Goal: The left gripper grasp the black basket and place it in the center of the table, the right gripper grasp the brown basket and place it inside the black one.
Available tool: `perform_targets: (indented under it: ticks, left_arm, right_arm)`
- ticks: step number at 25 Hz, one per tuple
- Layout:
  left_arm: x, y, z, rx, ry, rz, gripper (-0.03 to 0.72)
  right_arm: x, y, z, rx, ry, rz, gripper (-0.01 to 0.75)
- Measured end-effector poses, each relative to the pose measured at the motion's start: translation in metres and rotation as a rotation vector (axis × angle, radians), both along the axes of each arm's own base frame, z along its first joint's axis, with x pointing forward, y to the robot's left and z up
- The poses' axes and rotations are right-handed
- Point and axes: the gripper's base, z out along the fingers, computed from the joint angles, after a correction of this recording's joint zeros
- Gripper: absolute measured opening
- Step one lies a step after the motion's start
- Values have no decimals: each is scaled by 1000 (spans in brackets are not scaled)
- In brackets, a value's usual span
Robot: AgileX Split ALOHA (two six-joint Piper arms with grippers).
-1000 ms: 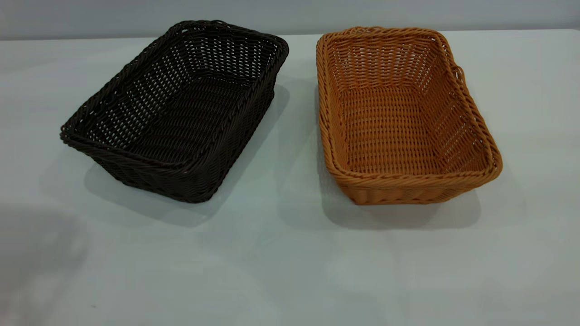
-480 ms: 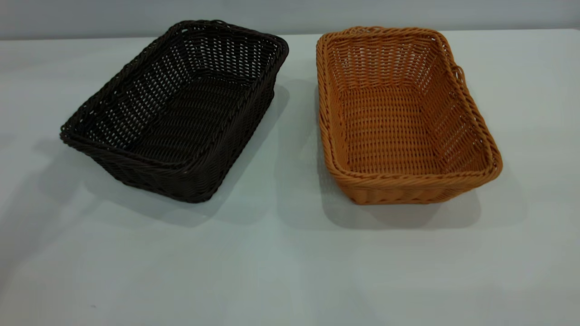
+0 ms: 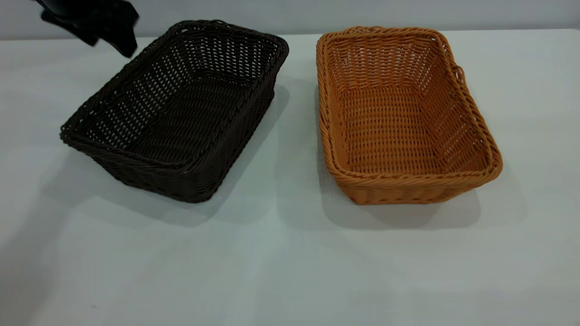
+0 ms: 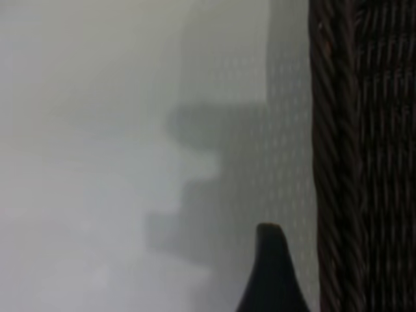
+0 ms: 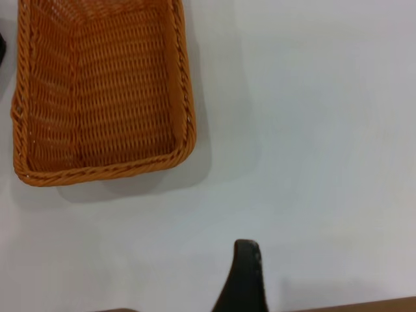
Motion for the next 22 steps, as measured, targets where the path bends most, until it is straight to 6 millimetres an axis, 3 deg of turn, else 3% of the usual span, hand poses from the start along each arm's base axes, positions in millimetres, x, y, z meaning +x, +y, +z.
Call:
perform_targets:
  ticks: [8,12,17,22]
  left_arm:
    - [17,-7,-48,9,56,-11,472]
    - [22,-17,-65,12,64,-34,340]
    - [27,-19,-67,-4,41,-23,91]
    - [35,-20,-58,-8,20,-24,84]
  right_arm:
    - [23,1,-7,40,57,-10,575]
    - [39,3,-14,94,109,-19,575]
    - [65,5,-31,164,207,-46,575]
    - [96,7,-55,236,326,-80,575]
